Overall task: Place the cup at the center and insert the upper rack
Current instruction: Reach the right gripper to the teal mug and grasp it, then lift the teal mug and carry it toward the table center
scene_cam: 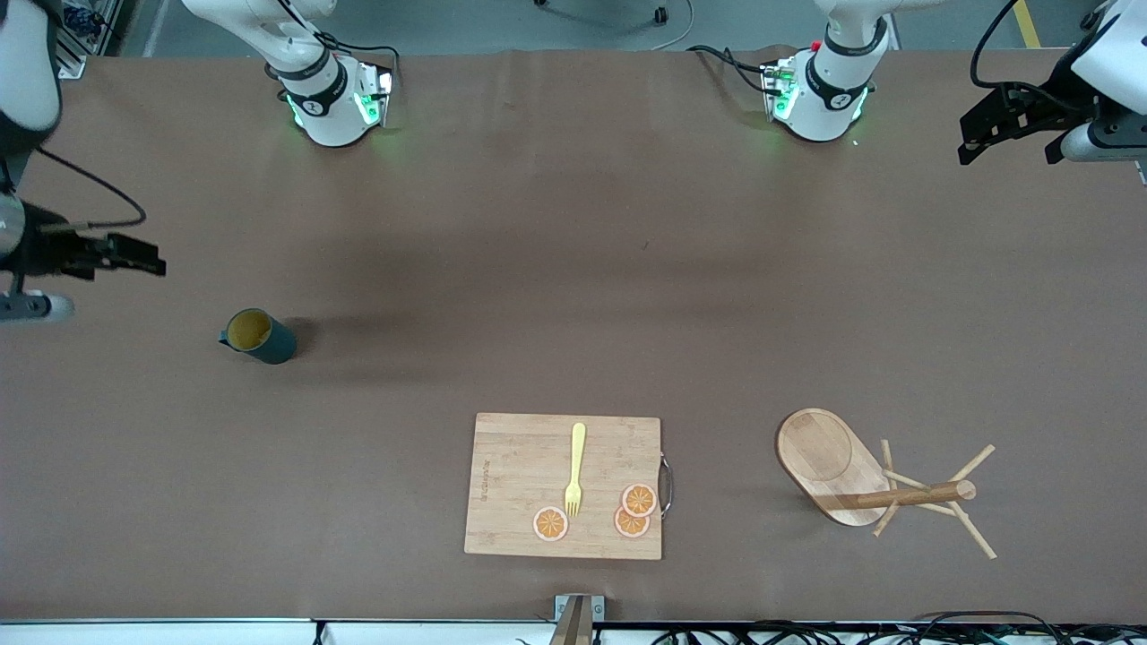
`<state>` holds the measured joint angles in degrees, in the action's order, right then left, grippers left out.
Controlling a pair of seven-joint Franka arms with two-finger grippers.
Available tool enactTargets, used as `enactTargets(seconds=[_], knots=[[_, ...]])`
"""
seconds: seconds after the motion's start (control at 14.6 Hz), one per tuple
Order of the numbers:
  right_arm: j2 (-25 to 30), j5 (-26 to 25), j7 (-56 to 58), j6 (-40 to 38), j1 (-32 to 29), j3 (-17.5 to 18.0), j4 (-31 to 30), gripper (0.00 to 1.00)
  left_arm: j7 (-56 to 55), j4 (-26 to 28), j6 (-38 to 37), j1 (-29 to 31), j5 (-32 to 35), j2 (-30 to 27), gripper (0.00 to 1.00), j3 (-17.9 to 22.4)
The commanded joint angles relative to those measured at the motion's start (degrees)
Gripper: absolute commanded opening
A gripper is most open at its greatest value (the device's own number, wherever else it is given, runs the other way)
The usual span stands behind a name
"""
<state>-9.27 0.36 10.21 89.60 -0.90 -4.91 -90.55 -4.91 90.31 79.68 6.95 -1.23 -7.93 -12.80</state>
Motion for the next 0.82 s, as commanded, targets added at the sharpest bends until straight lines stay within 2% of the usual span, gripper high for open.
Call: enactTargets(seconds=[0.0,0.27,0.55,0.75], knots=[[-2.9,0.9,6.2,4.2,-3.9,0.4,-1.5,1.00,-0.7,-1.3,-0.5,0.2,-0.4,0.6,1.00,-0.2],[-4.1,0.9,15.6,19.5,-4.1,0.5,-14.6,1.00,-0.6,-1.3,-0.4,0.3,-0.3,0.8,1.00,-0.2],[-8.0,2.4,27.5,30.7,-4.2,0.6,-21.3,1.00,-0.6,-1.1,-0.5,0.3,-0.2,0.8,1.00,-0.2],[-10.1,2.5,30.3,38.5,-3.8,0.6,-25.5,1.00,-0.4,-1.0,-0.7,0.3,-0.2,0.4,1.00,-0.2]])
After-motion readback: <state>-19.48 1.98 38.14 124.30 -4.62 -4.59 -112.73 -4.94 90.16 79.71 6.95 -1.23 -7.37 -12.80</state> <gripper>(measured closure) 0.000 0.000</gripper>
